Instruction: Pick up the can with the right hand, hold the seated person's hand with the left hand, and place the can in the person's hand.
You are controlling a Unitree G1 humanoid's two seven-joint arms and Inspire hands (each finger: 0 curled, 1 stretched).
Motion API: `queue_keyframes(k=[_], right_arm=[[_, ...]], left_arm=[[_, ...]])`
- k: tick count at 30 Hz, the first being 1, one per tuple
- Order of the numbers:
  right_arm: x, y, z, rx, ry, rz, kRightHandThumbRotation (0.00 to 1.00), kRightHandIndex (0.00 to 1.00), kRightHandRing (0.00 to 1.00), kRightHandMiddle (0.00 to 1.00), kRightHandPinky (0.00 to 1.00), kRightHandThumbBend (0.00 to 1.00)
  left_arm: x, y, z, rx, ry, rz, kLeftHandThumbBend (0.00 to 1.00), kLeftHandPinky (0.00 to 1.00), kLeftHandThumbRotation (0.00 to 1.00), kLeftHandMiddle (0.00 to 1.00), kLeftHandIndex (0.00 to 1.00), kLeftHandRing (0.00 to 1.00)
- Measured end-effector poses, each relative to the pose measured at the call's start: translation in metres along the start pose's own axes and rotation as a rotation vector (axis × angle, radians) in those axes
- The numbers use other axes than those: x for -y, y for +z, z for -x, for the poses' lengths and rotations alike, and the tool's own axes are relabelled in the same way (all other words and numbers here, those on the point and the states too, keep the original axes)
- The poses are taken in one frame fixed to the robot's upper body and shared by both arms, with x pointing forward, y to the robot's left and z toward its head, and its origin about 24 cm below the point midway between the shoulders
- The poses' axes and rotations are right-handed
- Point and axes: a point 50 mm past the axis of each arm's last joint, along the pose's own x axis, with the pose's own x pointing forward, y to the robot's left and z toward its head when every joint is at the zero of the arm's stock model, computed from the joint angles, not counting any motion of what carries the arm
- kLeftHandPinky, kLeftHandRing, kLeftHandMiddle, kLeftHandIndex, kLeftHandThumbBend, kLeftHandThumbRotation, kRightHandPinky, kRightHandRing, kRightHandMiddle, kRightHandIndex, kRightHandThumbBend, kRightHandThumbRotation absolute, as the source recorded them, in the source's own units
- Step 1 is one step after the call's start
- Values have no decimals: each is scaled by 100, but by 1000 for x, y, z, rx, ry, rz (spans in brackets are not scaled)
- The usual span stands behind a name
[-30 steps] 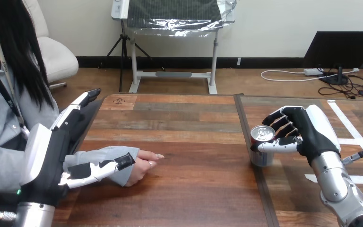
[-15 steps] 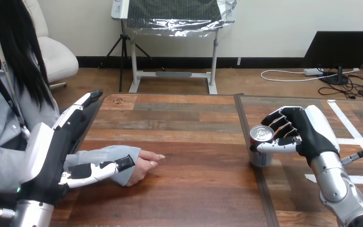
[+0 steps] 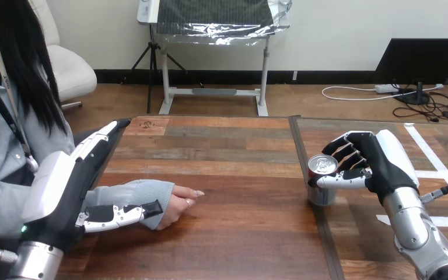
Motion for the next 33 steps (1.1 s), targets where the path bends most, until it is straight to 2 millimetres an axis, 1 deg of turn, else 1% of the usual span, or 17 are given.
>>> queue_keyframes(k=[13,20,33], right_arm=[[0,0,0,-2,-3,-10,0,54,46,52,43,80],[-1,1,0,-2,-5,-23,0,53,46,51,42,80],[-3,2,0,-1,5,-35,0,54,47,52,43,80]], left_arm=[[-5,-5,-7,5,-85,-110,100,79,33,91,91,90],[-8,-6,-14,6,-113,-150,100,79,36,91,90,89],[-3,-7,-23,18,-161,-218,100,79,38,91,91,89]])
